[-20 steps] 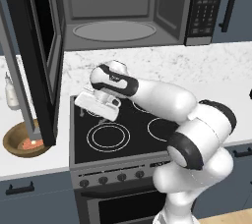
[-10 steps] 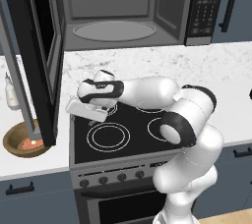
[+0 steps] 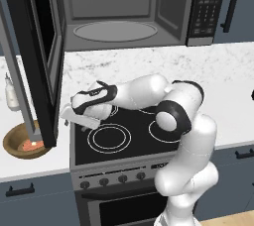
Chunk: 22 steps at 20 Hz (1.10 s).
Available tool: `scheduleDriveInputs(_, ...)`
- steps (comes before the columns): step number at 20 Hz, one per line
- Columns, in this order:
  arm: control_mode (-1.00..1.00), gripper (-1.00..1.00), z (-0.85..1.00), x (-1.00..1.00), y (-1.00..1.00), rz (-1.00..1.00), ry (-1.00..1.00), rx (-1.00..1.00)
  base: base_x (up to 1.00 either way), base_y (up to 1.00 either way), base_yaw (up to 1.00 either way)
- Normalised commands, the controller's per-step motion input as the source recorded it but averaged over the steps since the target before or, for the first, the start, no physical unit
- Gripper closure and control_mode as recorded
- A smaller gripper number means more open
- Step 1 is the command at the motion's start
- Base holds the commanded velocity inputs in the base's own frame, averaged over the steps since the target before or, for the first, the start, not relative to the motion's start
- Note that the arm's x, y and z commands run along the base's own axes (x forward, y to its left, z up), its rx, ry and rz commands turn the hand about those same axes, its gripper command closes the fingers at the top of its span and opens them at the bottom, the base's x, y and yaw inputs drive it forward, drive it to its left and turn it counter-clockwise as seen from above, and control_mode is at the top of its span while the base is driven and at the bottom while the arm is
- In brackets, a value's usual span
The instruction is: Open the microwave, place the bowl with waffle inside the microwave, then close the microwave door and turn it on.
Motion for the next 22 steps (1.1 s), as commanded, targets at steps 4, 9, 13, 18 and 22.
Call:
scheduleDriveInputs(4, -1.00, -1.00, 0.01, 0.27, 0.26, 0.00, 0.09, 0.00, 0.00, 0.00, 0.00)
scheduleDriveInputs(9, -1.00, -1.00, -0.02, 0.13, 0.55, 0.00, 0.00, 0.00, 0.00, 0.00, 0.00)
scheduleDriveInputs(13, -1.00, -1.00, -0.13, 0.16, 0.65, 0.00, 0.00, 0.00, 0.00, 0.00, 0.00)
scheduleDriveInputs(18, -1.00, -1.00, -0.27, 0.06, 0.25, 0.00, 0.01, 0.00, 0.00, 0.00, 0.00)
scheduleDriveInputs(22, -1.00, -1.00, -0.40, 0.01, 0.10, 0.00, 0.03, -0.01, 0.00, 0.00, 0.00)
